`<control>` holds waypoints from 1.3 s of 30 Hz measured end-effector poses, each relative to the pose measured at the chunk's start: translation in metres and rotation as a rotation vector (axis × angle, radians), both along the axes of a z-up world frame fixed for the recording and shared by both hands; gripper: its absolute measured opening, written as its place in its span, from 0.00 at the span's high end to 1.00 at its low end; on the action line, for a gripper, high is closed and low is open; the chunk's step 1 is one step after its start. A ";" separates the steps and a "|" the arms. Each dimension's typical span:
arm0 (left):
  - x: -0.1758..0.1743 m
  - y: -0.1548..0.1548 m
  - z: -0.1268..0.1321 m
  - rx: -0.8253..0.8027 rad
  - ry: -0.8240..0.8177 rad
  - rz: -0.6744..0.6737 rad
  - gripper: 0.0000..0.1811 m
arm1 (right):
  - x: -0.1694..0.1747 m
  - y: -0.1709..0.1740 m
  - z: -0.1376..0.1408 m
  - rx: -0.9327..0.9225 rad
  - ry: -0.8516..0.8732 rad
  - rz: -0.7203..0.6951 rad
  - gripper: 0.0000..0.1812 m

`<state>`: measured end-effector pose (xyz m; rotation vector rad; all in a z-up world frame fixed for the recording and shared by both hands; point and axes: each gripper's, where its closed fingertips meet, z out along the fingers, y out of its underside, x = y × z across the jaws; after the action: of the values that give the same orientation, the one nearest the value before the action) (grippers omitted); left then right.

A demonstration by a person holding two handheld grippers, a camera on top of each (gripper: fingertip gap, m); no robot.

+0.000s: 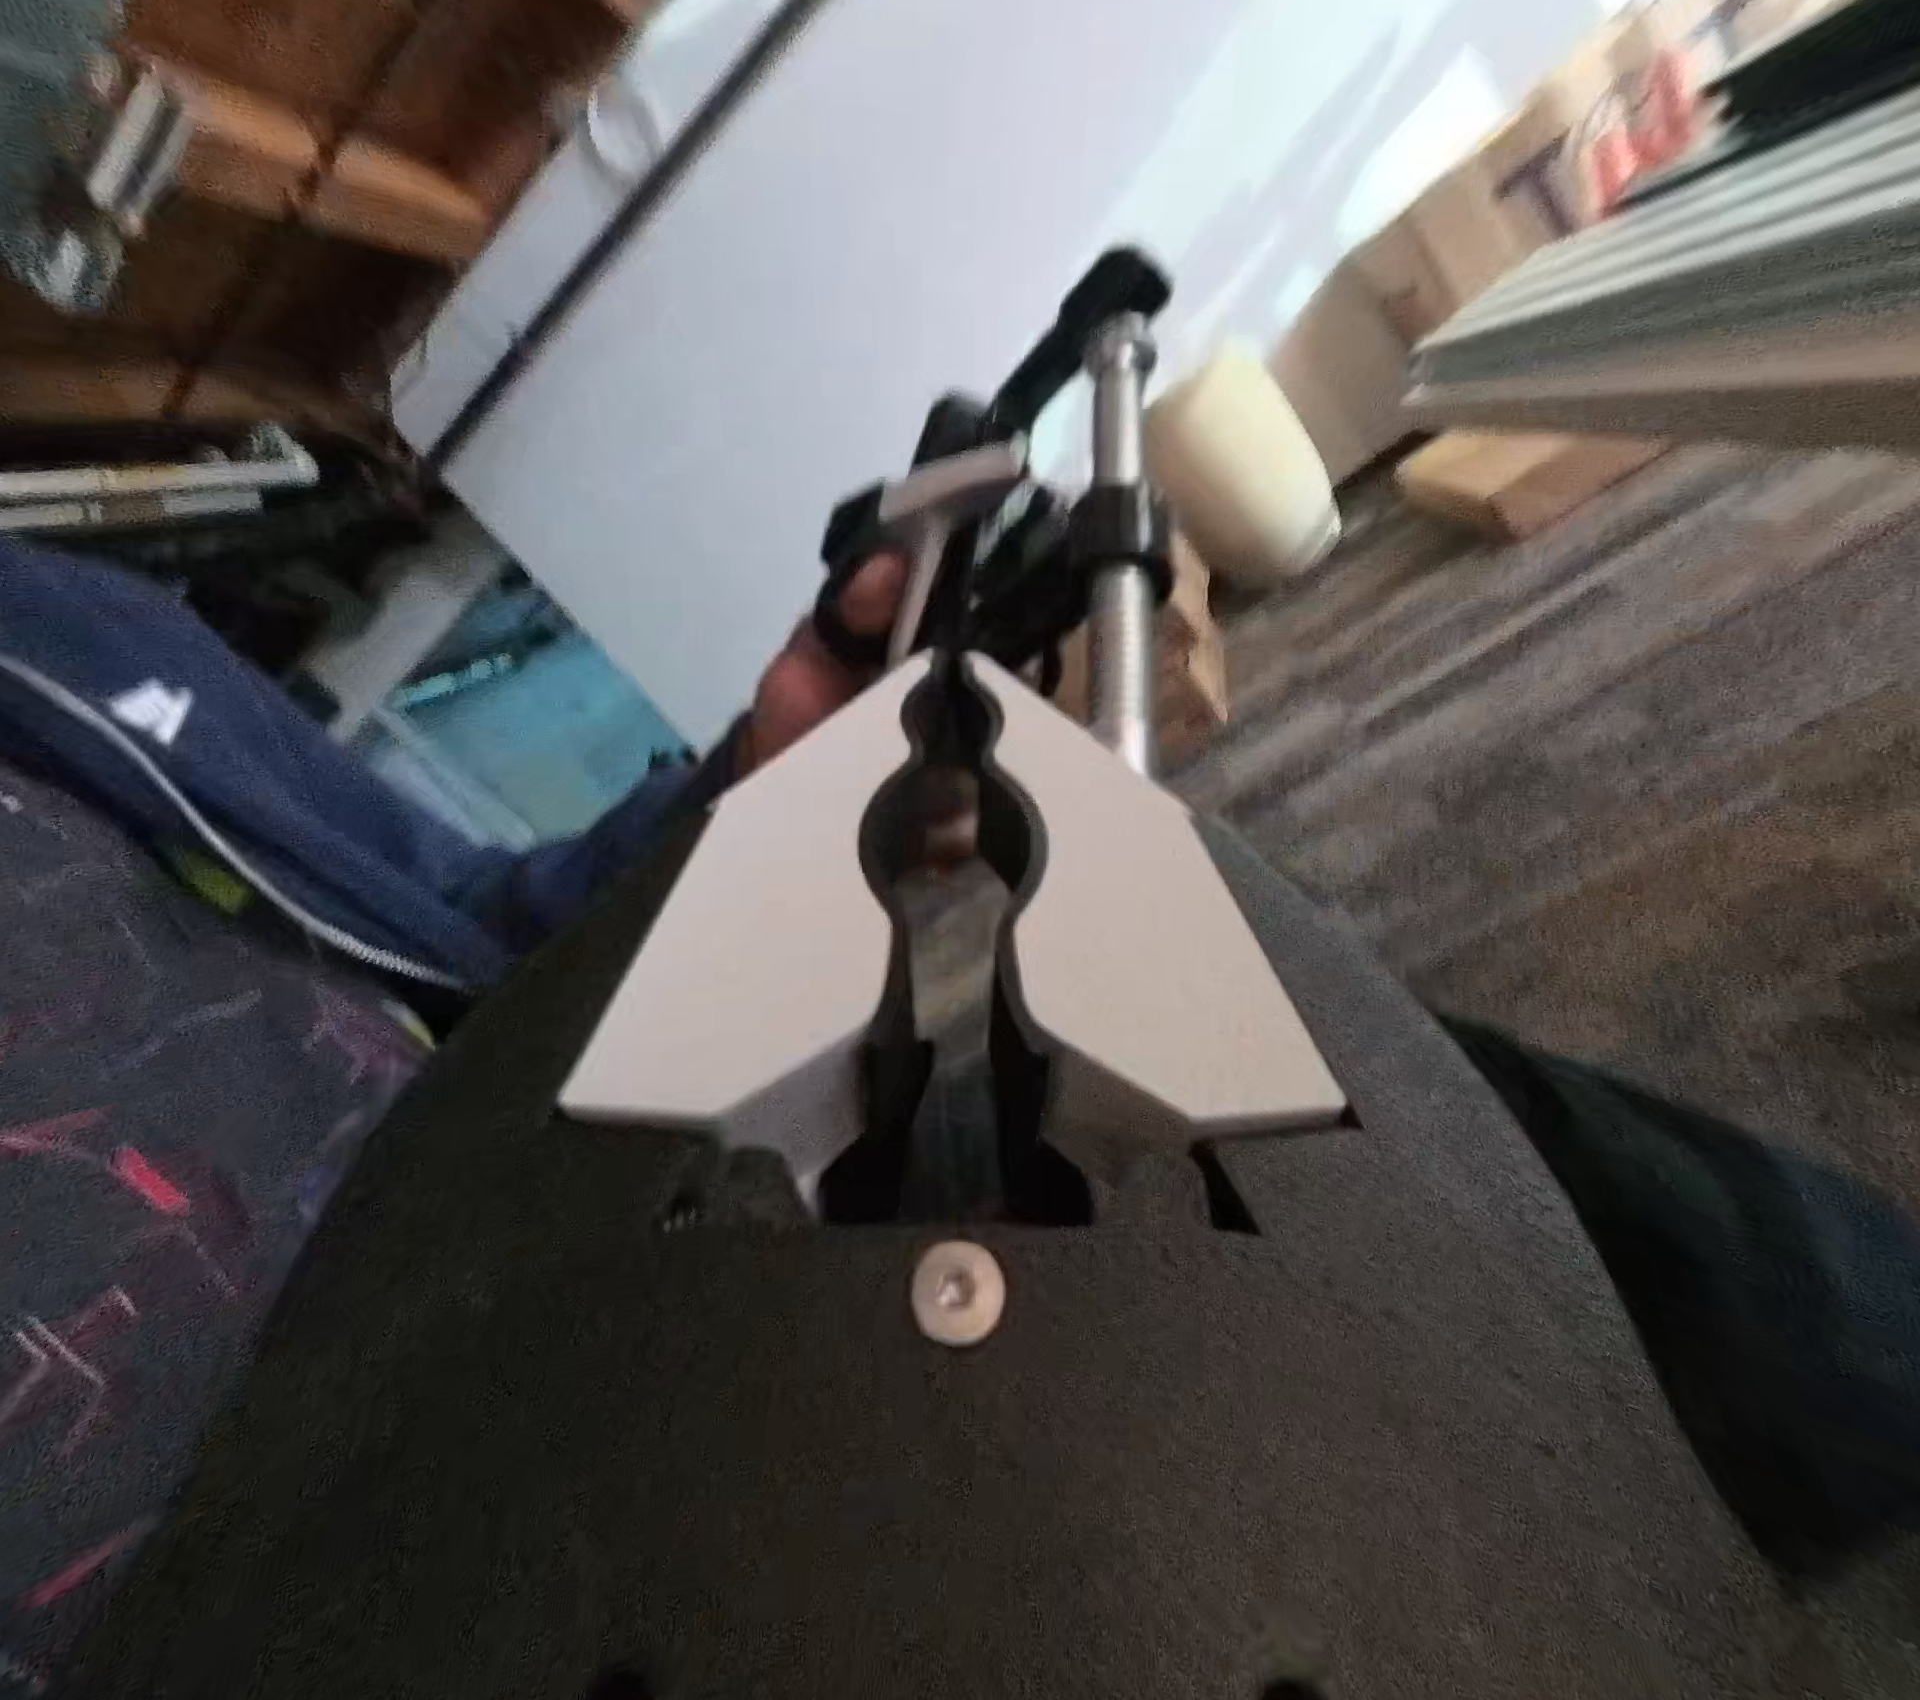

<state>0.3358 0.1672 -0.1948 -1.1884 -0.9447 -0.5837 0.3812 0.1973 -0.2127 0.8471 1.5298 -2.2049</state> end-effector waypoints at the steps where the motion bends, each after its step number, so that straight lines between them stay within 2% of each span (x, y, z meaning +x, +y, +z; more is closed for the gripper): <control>1: 0.000 0.000 0.001 -0.001 0.007 0.004 0.91 | 0.004 -0.009 -0.011 0.058 -0.011 0.018 1.00; 4: 0.002 -0.002 0.011 0.068 0.005 -0.014 0.90 | -0.009 -0.018 -0.040 0.177 -0.066 -0.054 1.00; 6: 0.004 -0.001 0.013 0.080 0.009 -0.028 0.90 | -0.027 -0.012 -0.049 0.165 -0.126 -0.122 1.00; 8: 0.007 0.001 0.013 0.065 0.013 -0.049 0.90 | -0.043 0.003 -0.046 0.091 -0.160 -0.189 1.00; 11: 0.009 0.003 0.008 0.033 0.011 -0.062 0.90 | -0.051 0.030 -0.016 -0.101 -0.143 -0.231 1.00; 14: 0.006 0.003 0.003 0.010 0.009 -0.039 0.90 | -0.034 0.036 0.010 -0.173 -0.060 -0.160 1.00; 18: -0.001 -0.002 0.004 0.027 0.006 0.010 0.90 | -0.001 0.004 -0.001 -0.014 -0.009 -0.028 1.00; 21: -0.003 -0.004 0.003 0.003 0.021 0.026 0.90 | -0.001 -0.005 -0.012 -0.001 -0.039 -0.031 1.00; 27: -0.008 -0.011 0.009 0.012 0.031 0.074 0.91 | 0.005 -0.012 -0.007 -0.056 -0.030 -0.001 1.00; 31: -0.009 -0.011 0.007 -0.002 0.036 0.085 0.91 | 0.003 -0.015 -0.016 -0.038 -0.058 -0.010 1.00; 36: -0.013 -0.015 0.009 0.038 0.011 0.110 0.90 | 0.005 -0.005 -0.010 -0.125 -0.077 -0.015 1.00; 39: -0.015 -0.019 0.013 0.060 0.015 0.129 0.90 | -0.001 0.010 -0.014 -0.245 -0.195 -0.067 0.98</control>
<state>0.3211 0.1478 -0.1814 -1.0685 -0.9770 -0.4960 0.3804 0.2071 -0.2263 1.0108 1.1306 -2.2228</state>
